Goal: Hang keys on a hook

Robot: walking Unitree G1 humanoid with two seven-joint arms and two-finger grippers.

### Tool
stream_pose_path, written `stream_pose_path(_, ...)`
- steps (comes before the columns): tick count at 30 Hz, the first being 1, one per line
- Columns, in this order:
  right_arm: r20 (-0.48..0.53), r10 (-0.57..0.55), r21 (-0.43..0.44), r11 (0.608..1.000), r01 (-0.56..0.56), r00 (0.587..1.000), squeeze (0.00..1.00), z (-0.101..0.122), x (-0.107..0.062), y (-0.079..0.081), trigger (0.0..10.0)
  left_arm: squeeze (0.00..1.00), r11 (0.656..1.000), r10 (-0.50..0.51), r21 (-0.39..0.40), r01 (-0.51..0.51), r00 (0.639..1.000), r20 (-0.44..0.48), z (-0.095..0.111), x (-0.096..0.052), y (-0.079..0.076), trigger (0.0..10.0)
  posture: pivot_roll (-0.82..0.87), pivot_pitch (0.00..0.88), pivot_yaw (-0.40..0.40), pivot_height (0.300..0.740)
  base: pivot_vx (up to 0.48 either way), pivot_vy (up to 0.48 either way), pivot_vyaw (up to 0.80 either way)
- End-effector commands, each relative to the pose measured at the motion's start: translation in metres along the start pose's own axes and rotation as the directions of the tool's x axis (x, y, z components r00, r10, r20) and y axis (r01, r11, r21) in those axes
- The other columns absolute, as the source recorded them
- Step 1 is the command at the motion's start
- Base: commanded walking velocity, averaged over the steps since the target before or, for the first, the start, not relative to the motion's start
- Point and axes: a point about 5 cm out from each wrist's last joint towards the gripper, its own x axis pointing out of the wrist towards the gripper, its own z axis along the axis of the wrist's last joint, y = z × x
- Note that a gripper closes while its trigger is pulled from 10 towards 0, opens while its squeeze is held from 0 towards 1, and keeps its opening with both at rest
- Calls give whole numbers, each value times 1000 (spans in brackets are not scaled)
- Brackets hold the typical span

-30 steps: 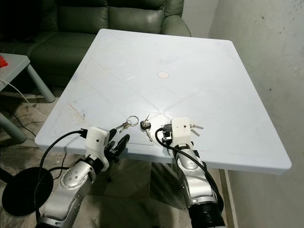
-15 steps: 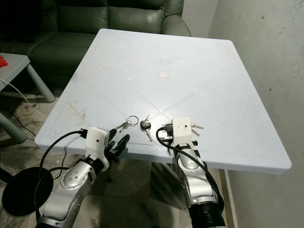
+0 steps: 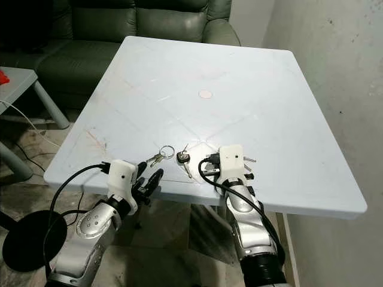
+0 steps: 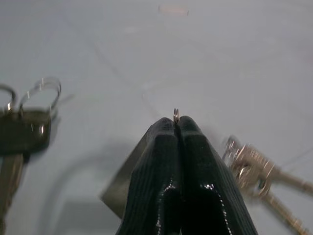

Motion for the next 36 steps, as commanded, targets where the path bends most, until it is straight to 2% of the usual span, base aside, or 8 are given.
stream_pose_path(1, 75, -19, 13, 1000, 18, 997, 0, 17, 1, -5, 0, 0, 1000, 23, 3, -23, 1000, 20, 7, 4, 4, 10000, -26, 111, -43, 740, 0, 0, 0)
stream_pose_path(13, 269, -95, 68, 995, 79, 958, 0, 61, -4, -25, 0, 0, 973, 201, -145, -177, 965, 170, 54, 21, 46, 10000, -42, 72, -46, 740, 0, 0, 0)
stream_pose_path(14, 276, -105, 71, 993, 89, 955, 0, 62, -5, -28, 2078, 0, 974, 201, -141, -177, 963, 178, 56, 20, 47, 10000, -44, 68, -45, 740, 0, 0, 0)
stream_pose_path(16, 302, -134, 85, 990, 113, 944, 0, 67, -9, -34, 9373, 0, 977, 203, -107, -184, 958, 201, 63, 18, 54, 10000, -45, 65, -44, 740, 0, 0, 0)
stream_pose_path(18, 283, -131, 106, 989, 104, 950, 0, 66, -10, -36, 10000, 0, 976, 211, -104, -193, 955, 208, 66, 17, 58, 10000, -49, 59, -42, 740, 0, 0, 0)
stream_pose_path(23, 391, -1, 153, 986, -64, 921, 0, 75, -22, -41, 10000, 0, 963, 270, -94, -254, 934, 234, 79, 11, 81, 10000, -55, 54, -38, 740, 0, 0, 0)
stream_pose_path(29, 378, -7, 102, 994, -34, 926, 0, 72, -25, -45, 10000, 0, 956, 293, -97, -277, 927, 234, 81, 11, 90, 10000, -64, 43, -29, 740, 0, 0, 0)
stream_pose_path(36, 346, -33, 125, 992, -11, 938, 0, 71, -22, -53, 10000, 0, 958, 286, -88, -273, 931, 228, 84, 13, 95, 10000, -71, 53, -18, 740, 0, 0, -372)
